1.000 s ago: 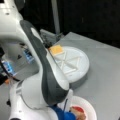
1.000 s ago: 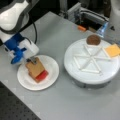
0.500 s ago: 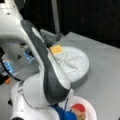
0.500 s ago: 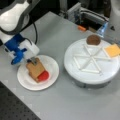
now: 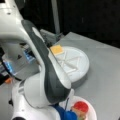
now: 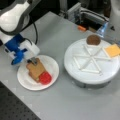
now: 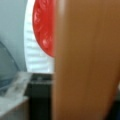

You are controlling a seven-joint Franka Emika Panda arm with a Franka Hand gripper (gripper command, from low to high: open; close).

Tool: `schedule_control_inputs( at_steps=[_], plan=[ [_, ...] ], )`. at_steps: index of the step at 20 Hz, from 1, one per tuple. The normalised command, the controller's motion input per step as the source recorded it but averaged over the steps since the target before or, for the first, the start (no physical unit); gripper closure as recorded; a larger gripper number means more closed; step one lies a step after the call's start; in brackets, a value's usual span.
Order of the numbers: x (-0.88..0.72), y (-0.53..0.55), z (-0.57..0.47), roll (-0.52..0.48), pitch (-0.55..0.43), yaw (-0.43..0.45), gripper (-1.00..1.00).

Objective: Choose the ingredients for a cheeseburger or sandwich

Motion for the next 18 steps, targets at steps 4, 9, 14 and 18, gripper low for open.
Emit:
schedule_control_inputs(
  at_steps=[4,9,14,18],
  plan=[
    [0.07,0.05,0.02,-0.136,0.056,0.13,-1.0],
    [0.06,0.02,0.02,-0.128,0.052,0.136,-1.0],
    [0.07,0.0,0.01,-0.122,0.046,0.14,-1.0],
    [0.06,0.0,0.04,-0.127,0.059,0.135,-1.0]
  ],
)
